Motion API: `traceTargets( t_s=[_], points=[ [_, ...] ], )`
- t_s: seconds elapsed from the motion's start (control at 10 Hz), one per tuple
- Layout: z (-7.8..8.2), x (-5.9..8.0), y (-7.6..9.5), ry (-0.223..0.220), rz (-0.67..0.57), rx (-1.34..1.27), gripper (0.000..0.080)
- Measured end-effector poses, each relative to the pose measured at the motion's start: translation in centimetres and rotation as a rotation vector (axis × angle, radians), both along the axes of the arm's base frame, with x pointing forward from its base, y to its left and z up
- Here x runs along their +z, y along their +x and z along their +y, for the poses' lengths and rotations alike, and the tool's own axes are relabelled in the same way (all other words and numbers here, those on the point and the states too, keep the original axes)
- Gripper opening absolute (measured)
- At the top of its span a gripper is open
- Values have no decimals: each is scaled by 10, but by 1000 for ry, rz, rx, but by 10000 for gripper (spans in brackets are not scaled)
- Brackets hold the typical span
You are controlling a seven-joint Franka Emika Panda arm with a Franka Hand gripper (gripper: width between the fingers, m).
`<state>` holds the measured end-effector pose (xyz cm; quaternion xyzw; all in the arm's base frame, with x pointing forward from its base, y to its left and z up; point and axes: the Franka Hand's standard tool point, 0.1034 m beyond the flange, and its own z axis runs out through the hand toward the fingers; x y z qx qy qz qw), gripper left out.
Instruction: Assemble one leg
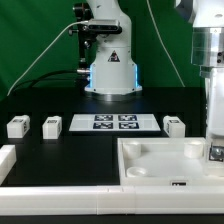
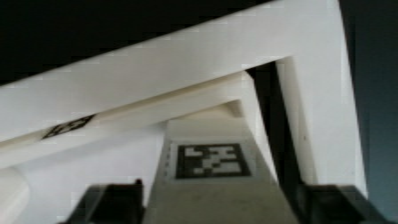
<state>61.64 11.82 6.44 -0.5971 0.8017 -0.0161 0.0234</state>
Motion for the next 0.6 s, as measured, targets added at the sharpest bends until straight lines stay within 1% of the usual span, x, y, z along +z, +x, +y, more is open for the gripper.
traceTargets(
  t_s=[0.1,0.2,0.6],
  points=[
    [1,-1,0,-1,1,5,527],
    [2,-1,-1,-1,1,6,629],
    [2,-1,-1,-1,1,7,648]
  ],
)
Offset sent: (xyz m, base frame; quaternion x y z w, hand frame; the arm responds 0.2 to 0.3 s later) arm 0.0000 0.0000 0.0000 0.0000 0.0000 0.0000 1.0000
